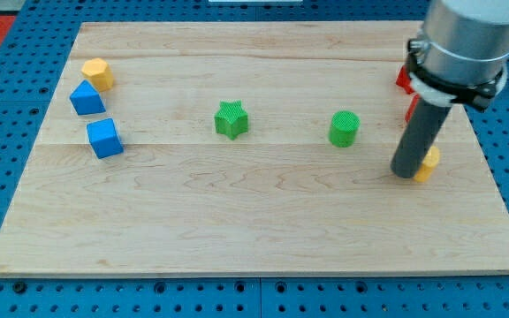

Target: Nudge the yellow hexagon down a bit

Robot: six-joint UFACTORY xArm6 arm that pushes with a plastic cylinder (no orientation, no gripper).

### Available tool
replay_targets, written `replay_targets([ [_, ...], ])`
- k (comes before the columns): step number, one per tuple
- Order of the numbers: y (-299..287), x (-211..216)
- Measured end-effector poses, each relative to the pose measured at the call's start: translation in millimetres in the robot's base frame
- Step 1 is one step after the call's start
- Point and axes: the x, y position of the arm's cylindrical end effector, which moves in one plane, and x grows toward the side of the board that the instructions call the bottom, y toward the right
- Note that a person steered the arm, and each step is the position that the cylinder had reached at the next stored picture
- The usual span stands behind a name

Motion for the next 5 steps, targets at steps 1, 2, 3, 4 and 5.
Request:
replay_targets([
  [1, 35.6, -9.5],
  [2, 17.5, -2.4],
  [3, -50.0, 12.8],
  [4, -134.0, 12.8],
  [5, -199.3, -3.8],
])
